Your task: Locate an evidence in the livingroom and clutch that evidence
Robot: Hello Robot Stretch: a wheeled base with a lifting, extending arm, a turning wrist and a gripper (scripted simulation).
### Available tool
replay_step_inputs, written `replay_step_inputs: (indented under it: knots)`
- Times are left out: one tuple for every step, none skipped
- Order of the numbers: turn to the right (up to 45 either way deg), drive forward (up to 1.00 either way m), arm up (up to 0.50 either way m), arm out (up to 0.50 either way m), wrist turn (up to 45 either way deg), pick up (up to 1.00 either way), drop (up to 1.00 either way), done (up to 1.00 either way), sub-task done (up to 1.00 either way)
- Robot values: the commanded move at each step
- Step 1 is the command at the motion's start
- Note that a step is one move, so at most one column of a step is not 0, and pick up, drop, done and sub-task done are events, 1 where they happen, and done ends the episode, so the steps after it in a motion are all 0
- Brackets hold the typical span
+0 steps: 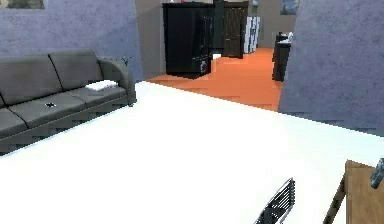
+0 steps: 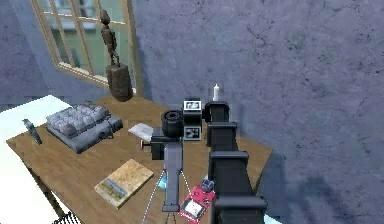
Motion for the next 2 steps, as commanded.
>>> replay_step_inputs:
  knots:
    - [0.0, 0.00, 0.00, 0.00, 45.0, 0.00, 0.00, 0.00, 0.00]
    - [0.0, 0.00, 0.00, 0.00, 45.0, 0.00, 0.00, 0.00, 0.00]
